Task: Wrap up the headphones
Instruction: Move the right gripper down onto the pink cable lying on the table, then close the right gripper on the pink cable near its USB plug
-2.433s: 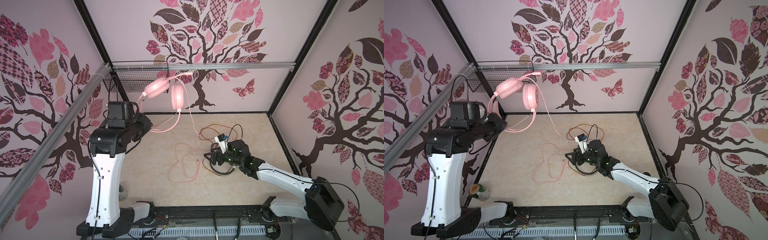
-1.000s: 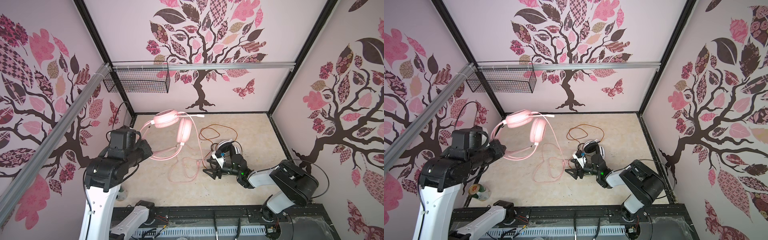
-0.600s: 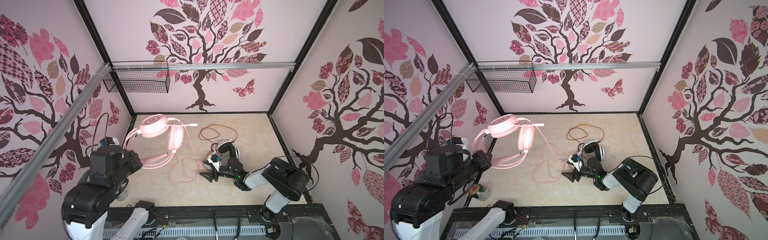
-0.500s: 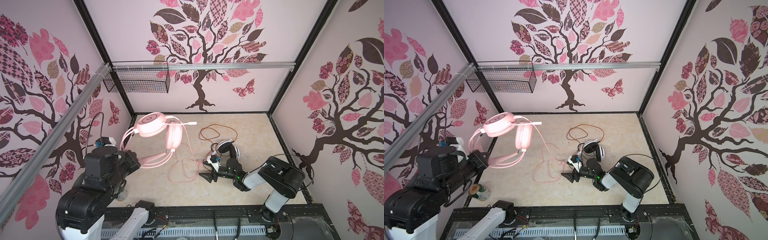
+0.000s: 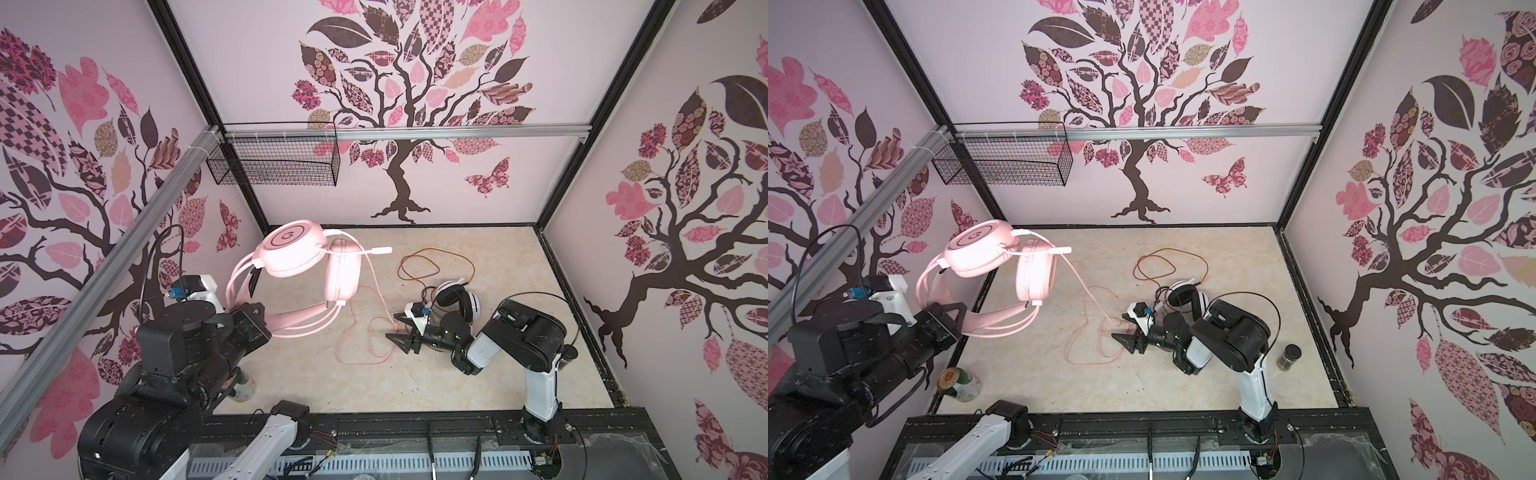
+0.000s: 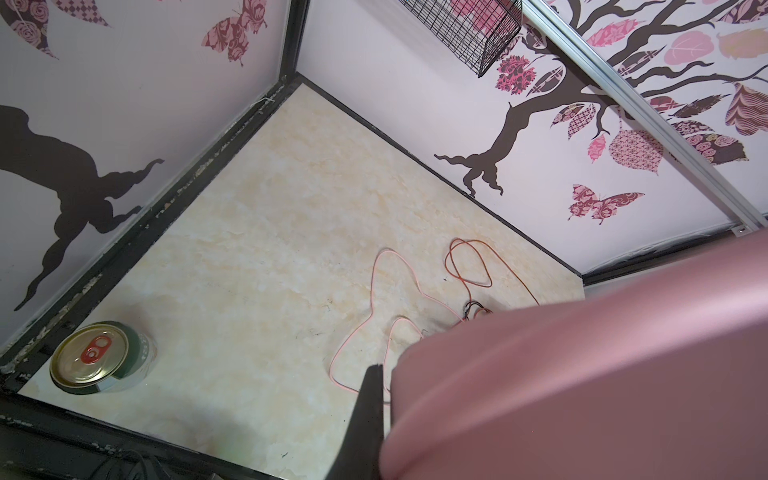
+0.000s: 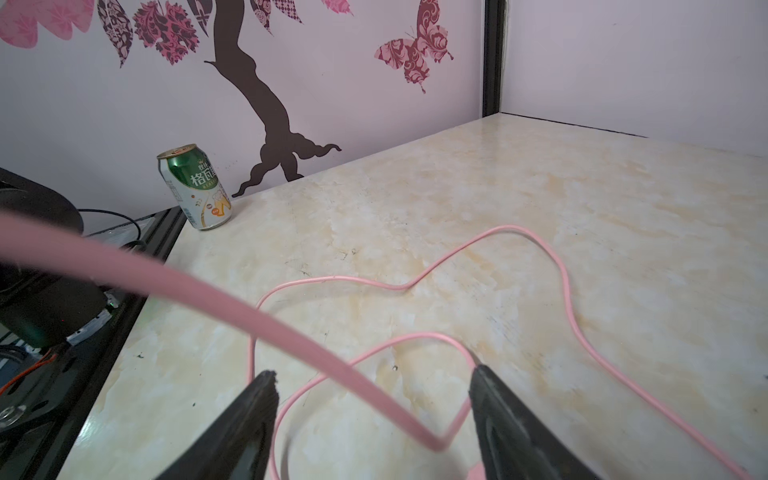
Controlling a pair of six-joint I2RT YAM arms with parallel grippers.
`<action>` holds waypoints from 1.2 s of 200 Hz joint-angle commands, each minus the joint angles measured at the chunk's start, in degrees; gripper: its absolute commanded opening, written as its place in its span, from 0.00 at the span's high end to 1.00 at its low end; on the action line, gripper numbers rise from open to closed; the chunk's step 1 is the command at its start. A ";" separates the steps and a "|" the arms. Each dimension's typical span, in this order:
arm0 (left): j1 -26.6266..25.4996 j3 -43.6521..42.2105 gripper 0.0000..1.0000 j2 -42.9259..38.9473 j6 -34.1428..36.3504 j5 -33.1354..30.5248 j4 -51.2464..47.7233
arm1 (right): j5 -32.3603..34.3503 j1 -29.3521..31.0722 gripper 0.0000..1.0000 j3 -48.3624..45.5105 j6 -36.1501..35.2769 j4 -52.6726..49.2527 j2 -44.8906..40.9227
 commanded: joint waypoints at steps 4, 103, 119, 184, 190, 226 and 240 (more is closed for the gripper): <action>-0.22 3.28 1.00 0.05 -1.51 -0.30 2.85 | 0.46 0.33 0.38 3.44 3.84 3.54 4.46; -0.25 -5.76 1.00 0.86 -3.39 2.69 10.64 | 3.64 0.57 0.78 -11.85 3.14 -4.32 -11.84; -0.24 -7.89 1.00 1.16 -4.01 4.20 12.98 | 3.93 0.54 0.58 -14.65 0.68 -11.65 -19.04; -0.31 -11.45 1.00 0.76 -5.43 7.09 15.10 | 4.41 0.52 0.40 -7.64 -8.18 -37.25 -38.82; -0.28 -11.46 1.00 0.75 -5.44 7.20 15.09 | 4.10 0.60 0.39 -6.76 -8.80 -38.09 -39.01; -0.25 -10.81 1.00 1.11 -5.11 7.68 14.60 | 2.71 0.51 0.36 -3.81 -9.42 -38.01 -37.55; -0.28 -10.47 1.00 1.37 -4.88 7.90 14.40 | 0.84 0.54 0.39 -2.79 -9.85 -38.01 -36.84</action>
